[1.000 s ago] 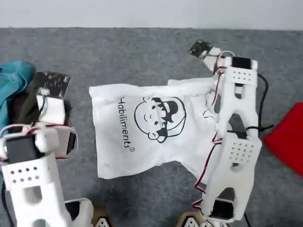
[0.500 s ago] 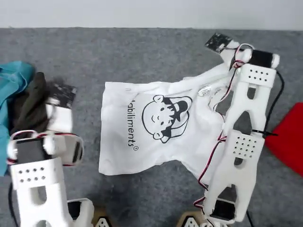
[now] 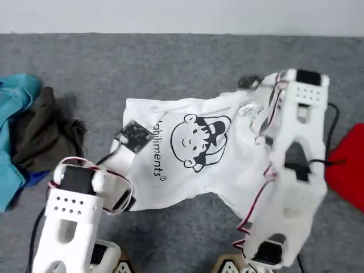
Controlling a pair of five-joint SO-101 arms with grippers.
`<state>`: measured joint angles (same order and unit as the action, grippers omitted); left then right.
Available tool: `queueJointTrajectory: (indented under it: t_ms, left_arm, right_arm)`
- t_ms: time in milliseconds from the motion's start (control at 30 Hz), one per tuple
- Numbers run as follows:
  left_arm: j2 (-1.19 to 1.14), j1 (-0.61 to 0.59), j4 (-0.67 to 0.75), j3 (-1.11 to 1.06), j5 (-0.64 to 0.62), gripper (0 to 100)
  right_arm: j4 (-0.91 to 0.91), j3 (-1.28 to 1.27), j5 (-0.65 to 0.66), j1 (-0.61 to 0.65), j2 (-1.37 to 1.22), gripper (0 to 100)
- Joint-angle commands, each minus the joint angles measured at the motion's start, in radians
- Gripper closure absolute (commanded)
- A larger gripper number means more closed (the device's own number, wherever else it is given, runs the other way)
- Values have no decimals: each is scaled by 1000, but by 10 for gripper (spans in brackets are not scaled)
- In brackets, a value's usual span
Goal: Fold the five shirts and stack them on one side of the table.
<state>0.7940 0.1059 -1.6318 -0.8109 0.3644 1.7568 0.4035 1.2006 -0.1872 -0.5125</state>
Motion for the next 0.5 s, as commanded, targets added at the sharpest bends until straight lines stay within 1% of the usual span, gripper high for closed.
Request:
queueJointTrajectory:
  t_ms: [0,100,200,333,467]
  left_arm:
    - [6,9,89,-90,58,824]
    - [6,9,126,-111,68,846]
    - [6,9,144,-110,68,851]
    - [6,9,144,-110,68,850]
    - [6,5,143,-113,68,850]
  right_arm:
    - [42,-381,91,-13,294,680]
    - [41,-606,149,-41,463,680]
    - [39,-784,196,-77,573,680]
    - [39,-916,232,-143,639,680]
    - [36,-947,267,-208,642,681]
